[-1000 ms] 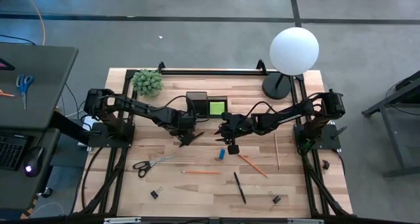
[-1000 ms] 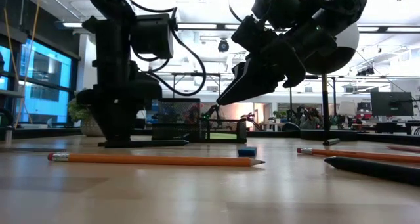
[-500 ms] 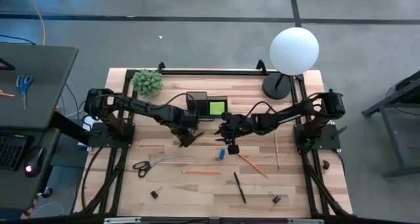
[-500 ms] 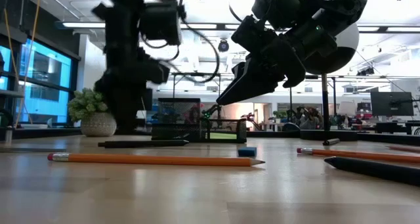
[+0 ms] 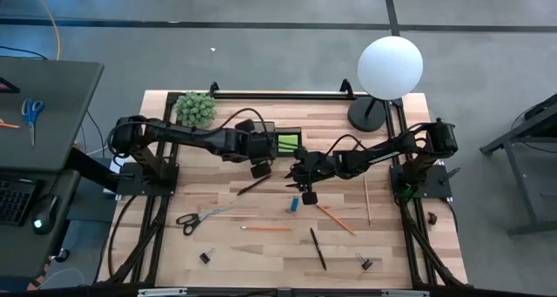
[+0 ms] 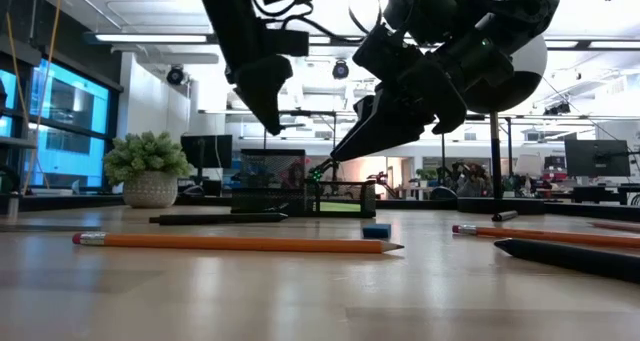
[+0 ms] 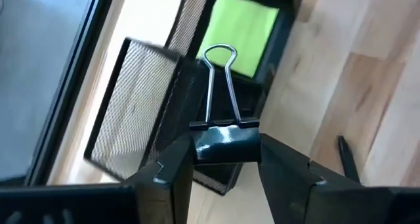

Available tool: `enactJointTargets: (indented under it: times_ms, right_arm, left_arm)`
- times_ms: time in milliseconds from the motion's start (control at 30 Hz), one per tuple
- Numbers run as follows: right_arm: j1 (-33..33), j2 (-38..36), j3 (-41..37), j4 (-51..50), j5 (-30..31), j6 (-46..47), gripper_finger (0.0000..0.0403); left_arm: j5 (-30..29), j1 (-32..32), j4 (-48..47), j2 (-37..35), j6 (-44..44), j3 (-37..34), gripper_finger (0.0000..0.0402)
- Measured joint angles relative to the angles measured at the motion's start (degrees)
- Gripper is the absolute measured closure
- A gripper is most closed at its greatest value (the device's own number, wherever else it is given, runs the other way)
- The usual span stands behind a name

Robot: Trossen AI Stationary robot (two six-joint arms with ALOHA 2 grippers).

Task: Pick and place office supplies into organizer
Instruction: Put the top left clip binder into the organizer bin

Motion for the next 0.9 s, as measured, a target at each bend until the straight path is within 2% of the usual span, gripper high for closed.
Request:
enactJointTargets:
  times_ms: [200,367,500,900]
  right_arm:
    - [0.00,0.00,0.00,-0.26,0.02,0.00,0.0282]
    - [0.00,0.00,0.00,-0.18,0.02,0.02,0.0282]
    - [0.00,0.00,0.00,-0.20,0.01,0.02,0.0282]
    - [0.00,-0.02,0.00,-0.64,0.00,0.02,0.0282]
  left_arm:
    - [-2.43,2.83,-2.56,1.16,0.78,-0.11,0.0267]
    - [-1.13,4.84,-4.02,2.62,0.77,-0.15,0.0266]
    - [0.46,5.39,-4.20,3.71,0.78,-0.17,0.0266]
    - [-0.96,5.39,-3.13,4.09,0.14,-0.07,0.0265]
